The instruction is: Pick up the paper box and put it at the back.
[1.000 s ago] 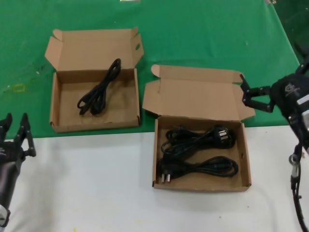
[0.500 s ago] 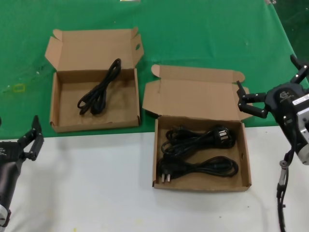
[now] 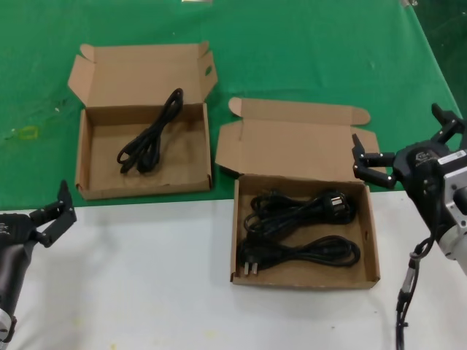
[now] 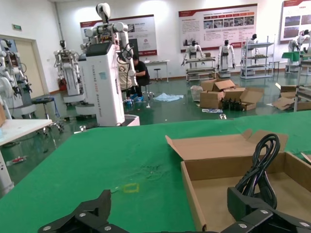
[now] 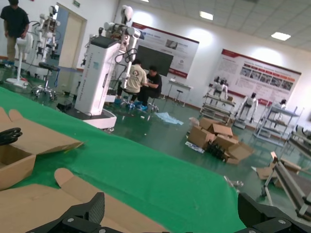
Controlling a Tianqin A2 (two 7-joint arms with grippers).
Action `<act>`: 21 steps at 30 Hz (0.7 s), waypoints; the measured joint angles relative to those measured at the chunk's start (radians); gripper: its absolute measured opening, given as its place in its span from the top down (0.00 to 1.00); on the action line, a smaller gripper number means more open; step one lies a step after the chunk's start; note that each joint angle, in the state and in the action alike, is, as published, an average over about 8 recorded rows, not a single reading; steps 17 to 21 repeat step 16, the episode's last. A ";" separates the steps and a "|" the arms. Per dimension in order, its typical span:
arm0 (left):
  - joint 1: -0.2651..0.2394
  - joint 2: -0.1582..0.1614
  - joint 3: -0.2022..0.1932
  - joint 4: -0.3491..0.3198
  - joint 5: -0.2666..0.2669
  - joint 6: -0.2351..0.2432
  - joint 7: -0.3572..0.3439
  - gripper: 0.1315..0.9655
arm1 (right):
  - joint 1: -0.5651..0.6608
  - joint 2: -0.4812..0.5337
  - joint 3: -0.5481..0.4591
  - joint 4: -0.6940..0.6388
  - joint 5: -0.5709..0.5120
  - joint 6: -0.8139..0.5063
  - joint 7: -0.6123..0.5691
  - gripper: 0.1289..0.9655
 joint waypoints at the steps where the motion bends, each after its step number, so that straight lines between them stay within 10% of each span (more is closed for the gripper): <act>1: 0.000 0.000 0.000 0.000 0.000 0.000 0.000 0.27 | -0.003 -0.009 0.008 -0.002 0.006 -0.007 -0.006 0.00; 21: 0.000 0.000 0.000 0.000 0.000 0.000 0.000 0.04 | -0.037 -0.135 0.110 -0.023 0.080 -0.105 -0.086 0.00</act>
